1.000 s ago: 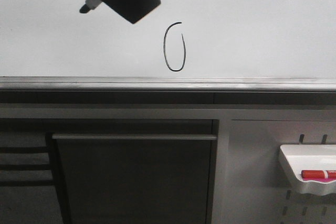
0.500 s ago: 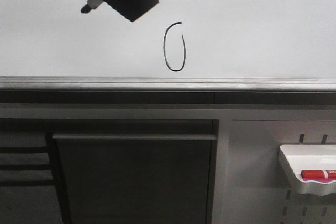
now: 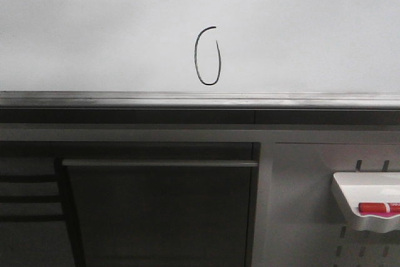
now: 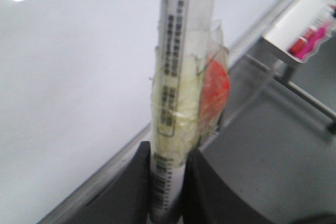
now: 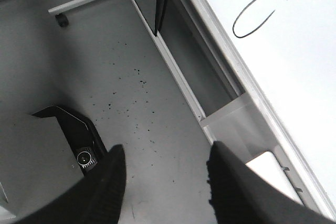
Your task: Write number 0 on whiteboard
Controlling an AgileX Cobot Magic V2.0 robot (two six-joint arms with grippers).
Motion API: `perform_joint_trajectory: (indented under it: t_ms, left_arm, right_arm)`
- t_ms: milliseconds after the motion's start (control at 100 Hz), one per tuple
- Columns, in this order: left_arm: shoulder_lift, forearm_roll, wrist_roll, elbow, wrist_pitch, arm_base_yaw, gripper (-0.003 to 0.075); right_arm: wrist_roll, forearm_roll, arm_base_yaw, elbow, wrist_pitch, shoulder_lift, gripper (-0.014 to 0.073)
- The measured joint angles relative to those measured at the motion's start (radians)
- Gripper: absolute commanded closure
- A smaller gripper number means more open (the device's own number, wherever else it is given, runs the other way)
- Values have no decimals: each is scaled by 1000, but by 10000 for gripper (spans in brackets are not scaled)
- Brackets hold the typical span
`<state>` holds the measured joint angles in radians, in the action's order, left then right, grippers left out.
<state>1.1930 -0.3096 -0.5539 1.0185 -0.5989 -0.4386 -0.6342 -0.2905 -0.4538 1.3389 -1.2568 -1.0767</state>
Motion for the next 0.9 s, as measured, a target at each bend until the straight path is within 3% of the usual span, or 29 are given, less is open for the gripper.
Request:
perform_joint_trajectory:
  t_ms: [150, 270, 460, 900]
  left_arm:
    - [-9, 0, 73, -149, 256, 125, 712]
    - [19, -2, 89, -228, 433, 166, 712]
    - [115, -2, 89, -254, 599, 204, 712]
    - [273, -30, 89, -179, 630, 251, 712]
  right_arm:
    - [0, 0, 2, 0, 0, 0, 271]
    - [0, 0, 2, 0, 0, 0, 271]
    - [0, 0, 2, 0, 0, 0, 271]
    - [15, 0, 2, 0, 0, 0, 271]
